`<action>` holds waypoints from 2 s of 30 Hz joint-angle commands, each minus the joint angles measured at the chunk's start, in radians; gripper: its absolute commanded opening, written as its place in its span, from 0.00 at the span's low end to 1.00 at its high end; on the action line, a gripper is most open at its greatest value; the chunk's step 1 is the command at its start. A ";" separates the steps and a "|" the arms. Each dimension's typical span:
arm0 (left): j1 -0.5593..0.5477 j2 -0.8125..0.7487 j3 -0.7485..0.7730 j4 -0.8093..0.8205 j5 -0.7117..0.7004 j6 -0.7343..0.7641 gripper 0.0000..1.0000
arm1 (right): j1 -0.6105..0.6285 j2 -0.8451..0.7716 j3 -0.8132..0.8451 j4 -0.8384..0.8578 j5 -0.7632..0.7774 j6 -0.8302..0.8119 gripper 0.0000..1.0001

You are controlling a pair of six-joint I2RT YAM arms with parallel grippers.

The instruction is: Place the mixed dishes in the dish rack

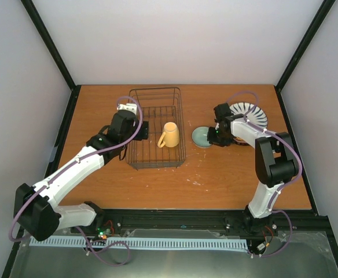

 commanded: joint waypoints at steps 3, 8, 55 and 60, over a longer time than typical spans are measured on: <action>0.007 0.009 0.011 0.019 0.000 0.018 0.87 | -0.008 0.009 -0.004 0.041 -0.011 -0.007 0.03; 0.007 0.005 0.029 0.010 0.038 0.009 0.70 | -0.009 -0.046 -0.014 0.066 -0.032 -0.026 0.03; 0.335 0.096 -0.401 1.576 1.512 -0.882 0.96 | 0.146 -0.183 -0.103 1.270 -1.231 0.809 0.03; 0.335 0.098 -0.429 1.618 1.505 -0.906 0.92 | 0.185 -0.091 -0.130 1.725 -1.196 1.148 0.03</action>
